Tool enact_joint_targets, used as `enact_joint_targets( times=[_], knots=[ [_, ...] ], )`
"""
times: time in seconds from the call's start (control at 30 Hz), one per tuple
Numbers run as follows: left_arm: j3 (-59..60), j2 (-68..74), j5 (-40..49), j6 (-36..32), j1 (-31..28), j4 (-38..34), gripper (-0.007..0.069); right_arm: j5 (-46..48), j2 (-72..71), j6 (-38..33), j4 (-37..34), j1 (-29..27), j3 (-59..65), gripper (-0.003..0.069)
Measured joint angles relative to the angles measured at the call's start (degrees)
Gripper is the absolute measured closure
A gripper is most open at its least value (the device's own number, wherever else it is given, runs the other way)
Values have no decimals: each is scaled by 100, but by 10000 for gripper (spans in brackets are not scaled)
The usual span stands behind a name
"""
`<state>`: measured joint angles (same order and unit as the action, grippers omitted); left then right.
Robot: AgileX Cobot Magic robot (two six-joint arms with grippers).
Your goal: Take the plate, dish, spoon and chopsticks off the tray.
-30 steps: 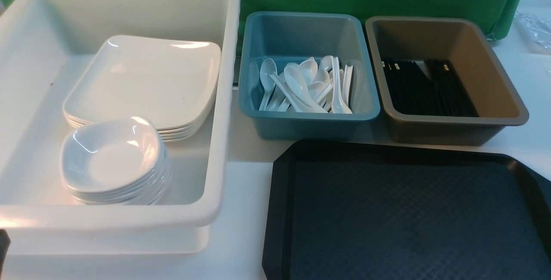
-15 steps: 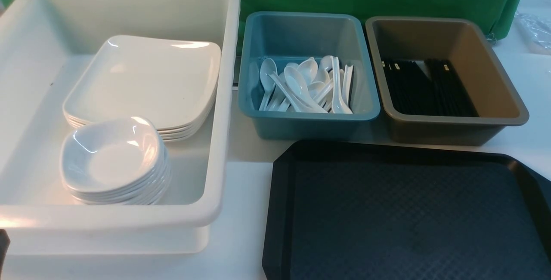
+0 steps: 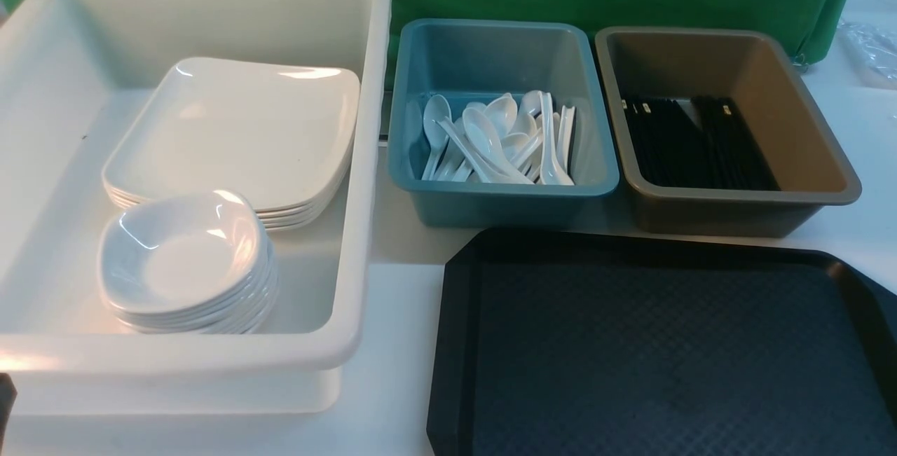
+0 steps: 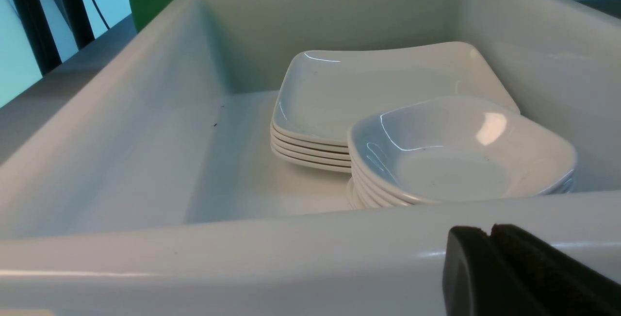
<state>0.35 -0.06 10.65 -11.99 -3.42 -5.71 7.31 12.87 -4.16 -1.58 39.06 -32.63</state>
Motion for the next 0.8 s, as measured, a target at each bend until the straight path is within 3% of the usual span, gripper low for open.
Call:
enact_joint_targets(
  times=[0.3, 0.4, 0.47, 0.5, 0.53, 0.63, 0.67, 0.8],
  knots=[
    [0, 0, 0, 0, 0, 0, 608, -198, -108, -17, -128, -148, 513, 424],
    [0, 0, -5, 0, 0, 0, 608, -224, -195, -30, -133, -713, 863, 423],
    [0, 0, -5, 0, 0, 0, 608, -224, -201, -114, -133, -1462, 1263, 422],
    [0, 0, -5, 0, 0, 0, 608, -224, -201, -114, -133, -1462, 1306, 422],
    [0, 0, -5, 8, 0, 0, 608, -224, -208, -141, -133, -1968, 1614, 422],
    [0, 0, -5, 2, 0, 0, 608, -224, -288, -160, -133, -2599, 2206, 422],
    [0, 0, -5, 2, 0, 0, 608, -217, -433, -166, -133, -3094, 2721, 421],
    [0, 0, -5, 2, 0, 0, 608, 193, -905, -132, -133, -3740, 3251, 421]
  ],
)
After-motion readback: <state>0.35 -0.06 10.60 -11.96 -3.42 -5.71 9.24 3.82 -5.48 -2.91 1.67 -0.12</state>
